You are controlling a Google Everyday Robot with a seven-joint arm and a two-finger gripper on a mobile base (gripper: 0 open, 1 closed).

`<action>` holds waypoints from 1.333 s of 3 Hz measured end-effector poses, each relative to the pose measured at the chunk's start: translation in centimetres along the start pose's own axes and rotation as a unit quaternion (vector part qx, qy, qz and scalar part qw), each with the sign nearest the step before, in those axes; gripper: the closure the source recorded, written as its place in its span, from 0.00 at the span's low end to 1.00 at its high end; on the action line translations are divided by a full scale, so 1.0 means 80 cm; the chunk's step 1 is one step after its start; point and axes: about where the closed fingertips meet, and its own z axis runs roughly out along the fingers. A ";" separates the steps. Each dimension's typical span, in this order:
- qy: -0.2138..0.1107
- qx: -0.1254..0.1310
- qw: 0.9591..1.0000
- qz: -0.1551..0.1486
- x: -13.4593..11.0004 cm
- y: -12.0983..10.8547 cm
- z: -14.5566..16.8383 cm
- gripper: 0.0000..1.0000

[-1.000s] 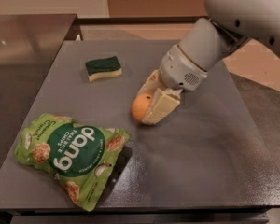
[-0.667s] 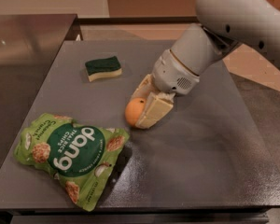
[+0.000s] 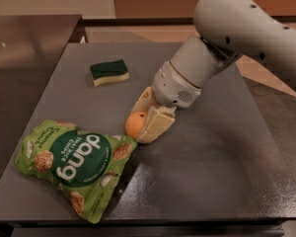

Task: Move orange near green rice chip bag

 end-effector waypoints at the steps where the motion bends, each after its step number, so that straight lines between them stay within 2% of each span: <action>1: 0.001 0.001 1.000 -0.001 -0.002 0.000 0.000 0.36; 2: 0.001 0.001 1.000 -0.003 -0.004 0.001 0.000 0.12; 3: 0.002 0.002 1.000 -0.004 -0.005 0.002 0.000 0.00; 4: 0.002 0.002 1.000 -0.004 -0.005 0.002 0.000 0.00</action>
Offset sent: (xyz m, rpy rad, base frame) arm -0.0004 0.0007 0.0010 -0.0004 -0.0025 0.0008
